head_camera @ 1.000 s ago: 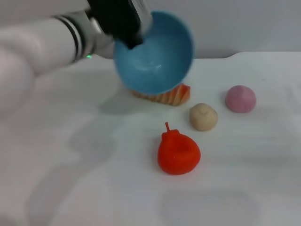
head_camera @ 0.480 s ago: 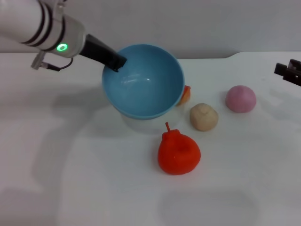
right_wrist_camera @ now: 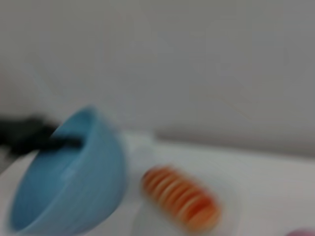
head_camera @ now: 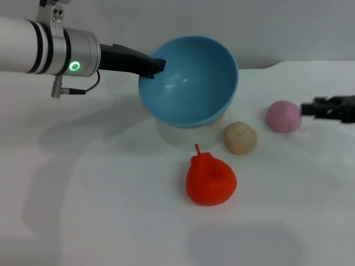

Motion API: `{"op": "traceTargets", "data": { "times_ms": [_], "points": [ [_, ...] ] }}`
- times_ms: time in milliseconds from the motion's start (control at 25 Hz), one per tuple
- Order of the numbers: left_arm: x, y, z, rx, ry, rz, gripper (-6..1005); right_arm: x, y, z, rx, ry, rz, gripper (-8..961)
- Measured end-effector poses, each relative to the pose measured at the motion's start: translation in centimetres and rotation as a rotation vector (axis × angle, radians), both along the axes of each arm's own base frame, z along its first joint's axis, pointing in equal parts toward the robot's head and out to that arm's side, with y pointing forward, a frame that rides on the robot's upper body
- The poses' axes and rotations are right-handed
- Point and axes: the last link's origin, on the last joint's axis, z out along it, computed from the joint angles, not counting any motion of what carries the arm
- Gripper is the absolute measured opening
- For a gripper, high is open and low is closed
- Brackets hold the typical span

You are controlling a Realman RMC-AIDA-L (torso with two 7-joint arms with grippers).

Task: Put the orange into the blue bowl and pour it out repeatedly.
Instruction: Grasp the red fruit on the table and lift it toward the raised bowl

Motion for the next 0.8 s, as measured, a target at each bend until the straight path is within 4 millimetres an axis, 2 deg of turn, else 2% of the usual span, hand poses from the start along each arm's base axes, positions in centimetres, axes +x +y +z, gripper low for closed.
{"op": "traceTargets", "data": {
  "times_ms": [160,200,320,520,640,800],
  "points": [
    [-0.1,0.3,0.1,0.024,0.002,0.003,-2,-1.0,-0.2,-2.4,-0.145,-0.037,-0.032,513],
    [-0.2,0.4,0.2,0.037,0.006,0.004,-2,-1.4,-0.4,-3.6,-0.176,-0.038,-0.028,512],
    [-0.4,0.6,0.2,0.046,0.014,0.007,-2,-1.9,-0.6,-4.7,-0.198,-0.031,-0.014,510],
    [-0.7,0.6,0.2,0.052,0.037,0.007,-2,-2.3,-0.7,-8.3,-0.305,-0.015,-0.025,507],
    [-0.9,0.6,-0.1,0.046,0.053,0.003,-1,-2.1,-0.3,-10.1,-0.312,-0.020,-0.053,504],
    [-1.0,0.5,-0.7,0.046,0.075,-0.007,-1,-2.5,-0.7,-12.3,-0.331,0.034,-0.026,501]
  ]
}}
